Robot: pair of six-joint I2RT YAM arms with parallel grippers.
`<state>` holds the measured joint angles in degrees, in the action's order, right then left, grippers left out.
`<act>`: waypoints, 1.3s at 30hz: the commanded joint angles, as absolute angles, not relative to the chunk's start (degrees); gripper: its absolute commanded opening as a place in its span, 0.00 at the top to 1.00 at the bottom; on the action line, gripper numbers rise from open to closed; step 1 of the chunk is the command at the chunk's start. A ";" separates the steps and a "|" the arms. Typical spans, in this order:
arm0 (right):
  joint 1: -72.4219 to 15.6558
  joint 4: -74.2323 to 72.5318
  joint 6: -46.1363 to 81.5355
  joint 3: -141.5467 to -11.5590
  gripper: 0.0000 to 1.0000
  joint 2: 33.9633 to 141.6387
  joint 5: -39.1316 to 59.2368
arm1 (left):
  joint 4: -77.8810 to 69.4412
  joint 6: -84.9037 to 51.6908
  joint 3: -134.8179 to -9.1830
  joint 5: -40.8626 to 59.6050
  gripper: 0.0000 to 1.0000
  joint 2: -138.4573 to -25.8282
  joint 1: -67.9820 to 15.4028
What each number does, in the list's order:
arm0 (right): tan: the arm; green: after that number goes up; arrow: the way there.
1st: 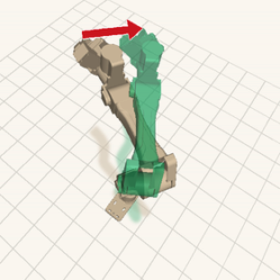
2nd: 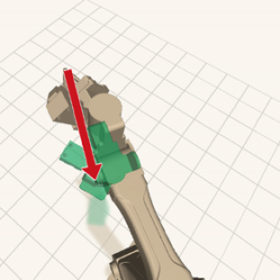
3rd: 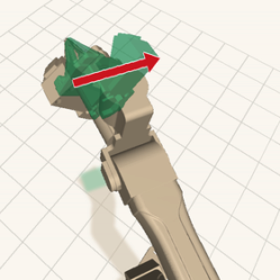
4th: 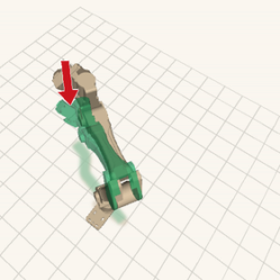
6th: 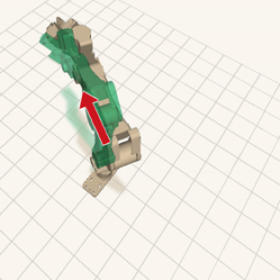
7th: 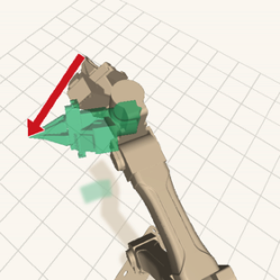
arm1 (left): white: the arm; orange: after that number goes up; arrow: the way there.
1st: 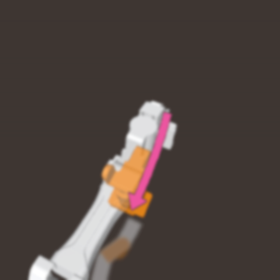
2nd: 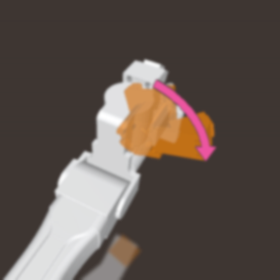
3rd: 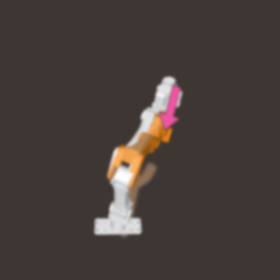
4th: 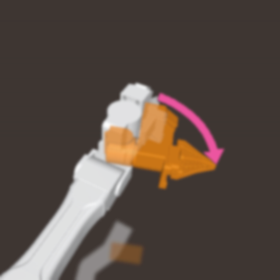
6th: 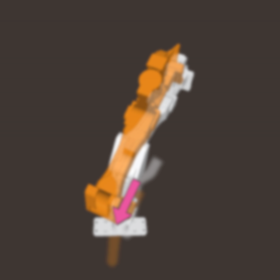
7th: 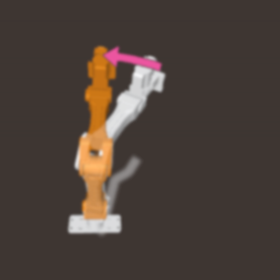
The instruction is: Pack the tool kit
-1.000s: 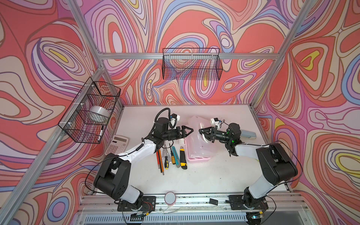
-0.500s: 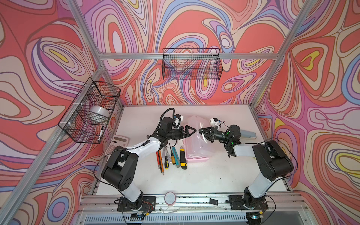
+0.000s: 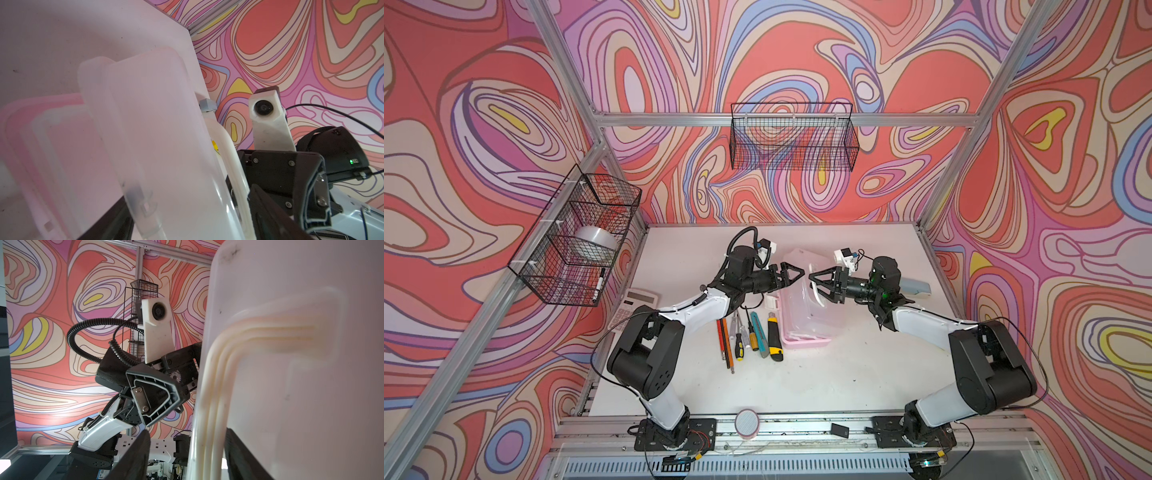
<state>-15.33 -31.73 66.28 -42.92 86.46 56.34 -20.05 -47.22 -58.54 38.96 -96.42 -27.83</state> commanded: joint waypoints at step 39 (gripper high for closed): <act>-5.41 39.32 25.24 -60.35 0.22 61.57 16.17 | -1.44 -38.87 -90.66 36.43 0.00 -109.69 -37.44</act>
<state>-5.65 35.86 29.21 -57.34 62.26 18.52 -5.30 -42.41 -89.62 38.02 -112.46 -37.78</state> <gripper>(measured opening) 0.769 0.996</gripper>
